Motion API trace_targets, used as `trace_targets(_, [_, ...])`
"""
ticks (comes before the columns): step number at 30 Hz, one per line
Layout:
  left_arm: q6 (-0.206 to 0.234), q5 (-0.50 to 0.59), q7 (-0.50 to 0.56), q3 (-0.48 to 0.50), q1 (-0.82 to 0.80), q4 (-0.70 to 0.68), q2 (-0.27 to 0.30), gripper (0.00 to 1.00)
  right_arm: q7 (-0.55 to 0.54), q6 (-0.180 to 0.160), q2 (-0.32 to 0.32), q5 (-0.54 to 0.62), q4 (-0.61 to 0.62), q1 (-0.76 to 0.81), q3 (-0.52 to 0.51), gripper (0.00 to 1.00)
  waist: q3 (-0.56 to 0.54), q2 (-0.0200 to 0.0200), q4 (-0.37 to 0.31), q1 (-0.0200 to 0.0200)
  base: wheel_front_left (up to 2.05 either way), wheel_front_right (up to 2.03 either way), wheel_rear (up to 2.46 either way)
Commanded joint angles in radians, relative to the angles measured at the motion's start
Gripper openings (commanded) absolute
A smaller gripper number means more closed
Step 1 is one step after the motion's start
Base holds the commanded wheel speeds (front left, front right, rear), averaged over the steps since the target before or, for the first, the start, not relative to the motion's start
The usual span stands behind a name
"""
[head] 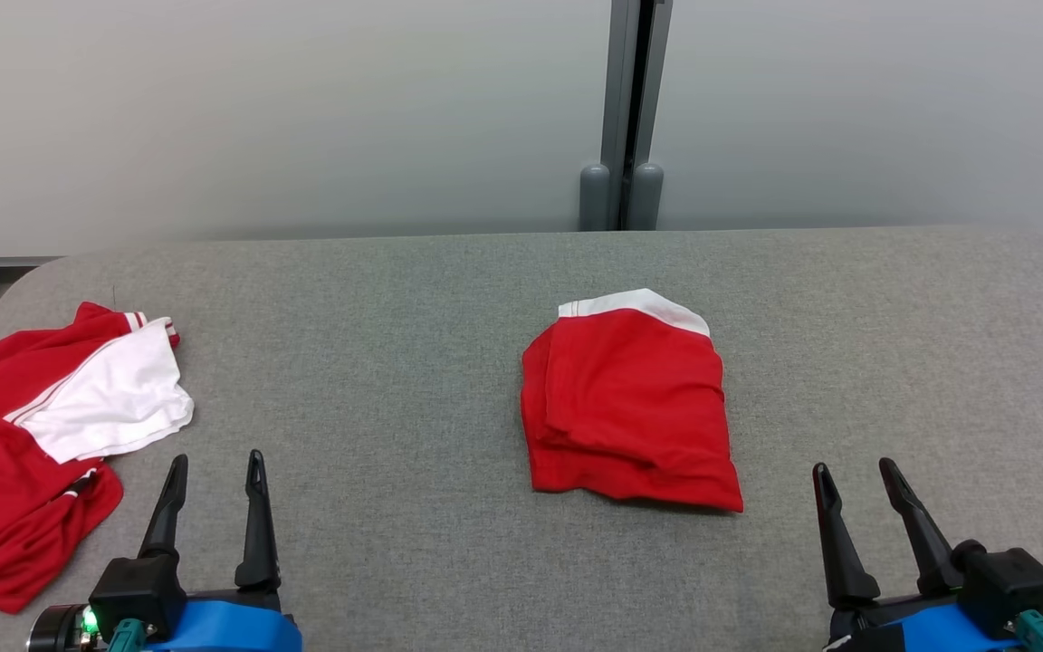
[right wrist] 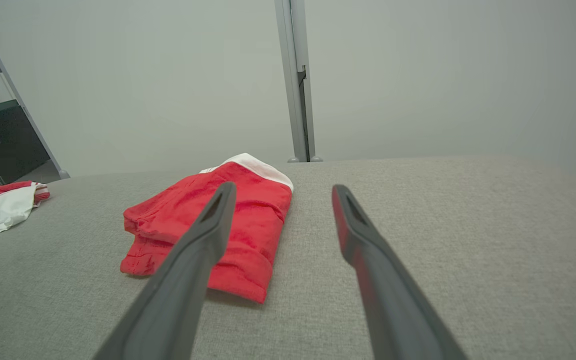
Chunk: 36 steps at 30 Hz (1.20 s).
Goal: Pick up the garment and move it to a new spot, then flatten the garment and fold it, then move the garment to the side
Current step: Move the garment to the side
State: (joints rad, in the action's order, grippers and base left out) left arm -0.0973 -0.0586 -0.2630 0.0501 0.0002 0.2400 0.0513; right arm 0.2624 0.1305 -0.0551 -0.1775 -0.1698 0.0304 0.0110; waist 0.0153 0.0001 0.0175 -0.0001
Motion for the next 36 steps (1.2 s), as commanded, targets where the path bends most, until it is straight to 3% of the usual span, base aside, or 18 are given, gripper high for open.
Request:
trace_targets(1, [0.006,0.004,-0.003,-0.002,0.007,0.0,0.002,1.0,0.003,0.001,0.004,0.001,-0.003,0.006,-0.001,1.0,0.001,-0.0001,0.0,0.0001,0.0,0.0,0.0])
trace_targets(18, [0.006,0.001,-0.003,0.01,-0.005,-0.005,0.004,1.0,-0.001,0.001,0.006,0.015,-0.027,-0.048,0.011,1.0,0.014,-0.0001,-0.007,0.0001,0.0,0.0,0.0])
trace_targets(29, [-0.002,-0.008,-0.003,-0.02,-0.066,-0.01,0.002,1.0,-0.038,0.001,-0.029,0.023,-0.143,-0.352,0.045,1.0,0.094,-0.0001,0.024,0.0001,0.0,0.0,0.0])
trace_targets(36, [-0.001,-0.021,-0.003,-0.036,-0.11,-0.01,0.001,1.0,-0.076,0.001,-0.059,0.035,-0.323,-0.536,0.056,1.0,0.168,-0.0001,0.063,0.0001,0.0,0.0,0.0])
